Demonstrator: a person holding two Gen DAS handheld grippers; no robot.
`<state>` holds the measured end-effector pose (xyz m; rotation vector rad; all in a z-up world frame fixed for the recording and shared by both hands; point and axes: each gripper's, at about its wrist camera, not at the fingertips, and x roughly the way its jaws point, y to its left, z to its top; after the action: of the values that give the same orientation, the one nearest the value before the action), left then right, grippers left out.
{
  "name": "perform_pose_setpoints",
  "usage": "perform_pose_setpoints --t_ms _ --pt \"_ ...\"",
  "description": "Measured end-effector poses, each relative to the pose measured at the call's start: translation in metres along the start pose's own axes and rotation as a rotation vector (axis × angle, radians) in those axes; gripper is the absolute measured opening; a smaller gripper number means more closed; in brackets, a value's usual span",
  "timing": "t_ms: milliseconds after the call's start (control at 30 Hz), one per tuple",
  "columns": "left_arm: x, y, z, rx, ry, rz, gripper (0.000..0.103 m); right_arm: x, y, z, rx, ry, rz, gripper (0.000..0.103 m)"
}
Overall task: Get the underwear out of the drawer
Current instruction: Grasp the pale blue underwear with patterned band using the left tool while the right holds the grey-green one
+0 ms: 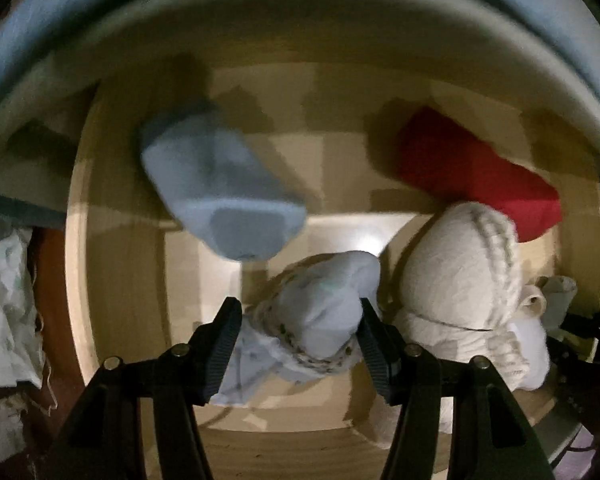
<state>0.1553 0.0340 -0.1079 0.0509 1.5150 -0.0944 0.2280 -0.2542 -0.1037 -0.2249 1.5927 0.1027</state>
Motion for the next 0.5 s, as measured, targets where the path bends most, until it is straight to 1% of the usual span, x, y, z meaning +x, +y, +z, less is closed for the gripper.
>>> perform_pose_setpoints --t_ms 33,67,100,167,367,500 --pt "0.002 0.002 0.000 -0.005 0.011 -0.010 0.052 0.000 0.002 -0.001 0.000 0.000 0.001 0.034" --pt "0.003 0.004 0.000 -0.014 0.022 -0.018 0.048 0.000 0.003 -0.002 0.001 0.000 0.001 0.034" --pt "0.006 0.007 0.000 -0.027 0.047 -0.012 0.047 0.000 0.004 -0.002 0.001 0.000 0.001 0.034" --pt "0.008 0.010 -0.001 -0.031 0.064 -0.011 0.047 0.002 0.002 -0.001 0.005 -0.001 0.004 0.034" --pt "0.010 0.014 -0.006 -0.033 0.088 0.031 0.044 -0.006 -0.011 0.002 0.044 0.000 0.037 0.034" --pt "0.011 0.013 -0.010 -0.023 0.098 0.040 0.043 -0.006 -0.010 0.004 0.033 0.001 0.021 0.036"
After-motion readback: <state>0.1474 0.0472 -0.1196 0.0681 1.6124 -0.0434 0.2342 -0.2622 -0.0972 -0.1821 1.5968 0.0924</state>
